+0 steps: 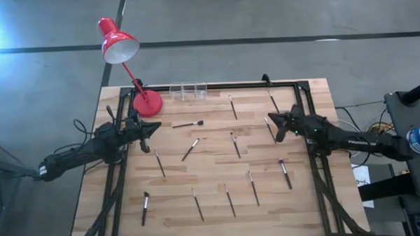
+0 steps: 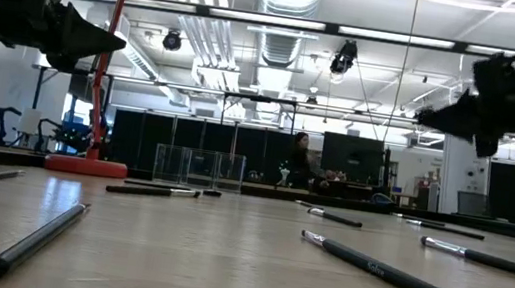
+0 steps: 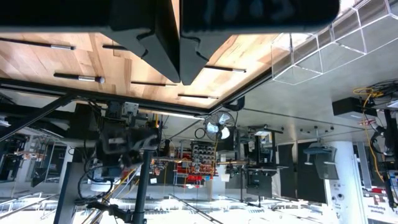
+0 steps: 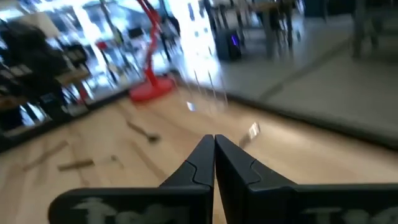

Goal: Pick & Place Makeup Supplies
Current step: Put the makeup brush into the transparent organizer

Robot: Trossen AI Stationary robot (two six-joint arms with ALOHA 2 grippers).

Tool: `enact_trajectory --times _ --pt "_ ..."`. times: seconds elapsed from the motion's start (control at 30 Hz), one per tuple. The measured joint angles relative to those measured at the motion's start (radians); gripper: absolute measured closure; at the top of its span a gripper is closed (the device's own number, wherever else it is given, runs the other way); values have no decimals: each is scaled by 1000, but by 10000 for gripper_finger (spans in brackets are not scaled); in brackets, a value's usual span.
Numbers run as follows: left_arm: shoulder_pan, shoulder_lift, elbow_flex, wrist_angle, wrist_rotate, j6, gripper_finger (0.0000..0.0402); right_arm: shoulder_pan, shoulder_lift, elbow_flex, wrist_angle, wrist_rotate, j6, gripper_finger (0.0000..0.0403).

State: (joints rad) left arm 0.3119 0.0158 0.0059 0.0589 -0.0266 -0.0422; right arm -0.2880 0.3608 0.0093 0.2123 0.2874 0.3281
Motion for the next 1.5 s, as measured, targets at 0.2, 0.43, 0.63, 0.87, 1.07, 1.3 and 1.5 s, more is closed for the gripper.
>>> enact_trajectory --times 0.2,0.43,0.63,0.87,1.07,1.3,1.5 --pt "0 0 0 0 0 0 401 -1 220 16 -4 4 100 394" --pt "0 0 0 0 0 0 401 -1 436 191 -255 14 190 394" --pt "0 0 0 0 0 0 401 -27 592 379 -569 61 303 390" --pt "0 0 0 0 0 0 401 -134 748 472 -624 26 302 346" --pt "0 0 0 0 0 0 401 -224 849 475 -618 -59 294 309" --pt "0 0 0 0 0 0 401 -242 914 475 -514 -125 271 296" --pt "0 0 0 0 0 0 401 -244 952 475 -483 -126 271 295"
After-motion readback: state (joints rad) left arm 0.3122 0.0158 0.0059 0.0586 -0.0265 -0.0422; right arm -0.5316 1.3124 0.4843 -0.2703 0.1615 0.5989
